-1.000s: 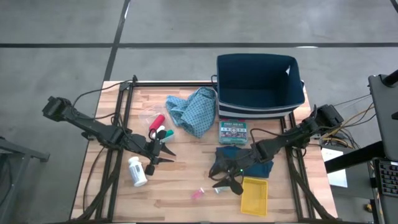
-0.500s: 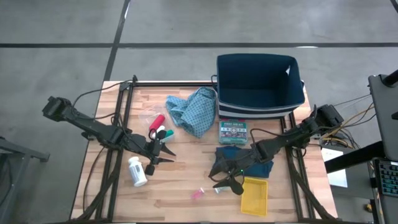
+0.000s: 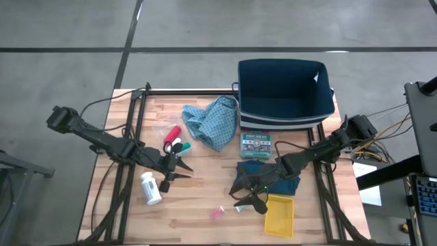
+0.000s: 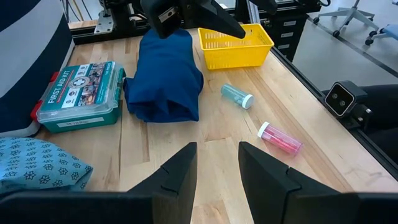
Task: Pick & place medical supplies in basket/bin
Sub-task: Put the blue pill bottle into the yellow bin
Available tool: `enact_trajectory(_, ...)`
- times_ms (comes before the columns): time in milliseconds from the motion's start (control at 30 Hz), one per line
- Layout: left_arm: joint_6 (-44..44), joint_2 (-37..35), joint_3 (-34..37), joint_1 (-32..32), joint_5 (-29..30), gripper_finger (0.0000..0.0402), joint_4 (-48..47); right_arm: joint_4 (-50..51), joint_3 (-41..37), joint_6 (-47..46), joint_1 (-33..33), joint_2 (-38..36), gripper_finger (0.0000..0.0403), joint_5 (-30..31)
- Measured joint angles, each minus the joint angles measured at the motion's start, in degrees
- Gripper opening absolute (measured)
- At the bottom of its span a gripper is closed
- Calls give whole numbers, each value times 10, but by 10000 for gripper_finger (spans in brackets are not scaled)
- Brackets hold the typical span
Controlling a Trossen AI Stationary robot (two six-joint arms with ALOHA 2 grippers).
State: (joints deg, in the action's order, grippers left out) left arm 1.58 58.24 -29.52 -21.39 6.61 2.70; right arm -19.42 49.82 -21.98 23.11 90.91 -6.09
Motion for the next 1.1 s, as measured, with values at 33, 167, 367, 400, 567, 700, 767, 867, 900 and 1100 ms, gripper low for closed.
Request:
enact_trajectory(33, 0, 0, 0, 0, 0, 120, 0, 0, 0, 1, 0, 0, 228, 0)
enact_trajectory(167, 0, 0, 0, 0, 0, 120, 0, 0, 0, 0, 0, 0, 228, 0)
enact_trajectory(367, 0, 0, 0, 0, 0, 120, 0, 8, 0, -1, 0, 0, 228, 0)
enact_trajectory(400, 0, 0, 0, 0, 0, 120, 0, 13, 0, -1, 0, 0, 228, 0)
enact_trajectory(567, 0, 0, 0, 0, 0, 120, 0, 28, 0, -1, 0, 0, 228, 0)
enact_trajectory(700, 0, 0, 0, 0, 0, 120, 0, 30, 0, -3, 0, 0, 228, 0)
enact_trajectory(767, 0, 0, 0, 0, 0, 120, 0, 30, 0, -4, 0, 0, 228, 0)
enact_trajectory(867, 0, 0, 0, 0, 0, 120, 0, 42, 0, -1, 2, 0, 228, -3)
enact_trajectory(900, 0, 0, 0, 0, 0, 120, 0, 53, 0, -1, 3, 0, 227, -3)
enact_trajectory(1100, 0, 0, 0, 0, 0, 120, 0, 132, 2, -1, 4, 0, 218, -4)
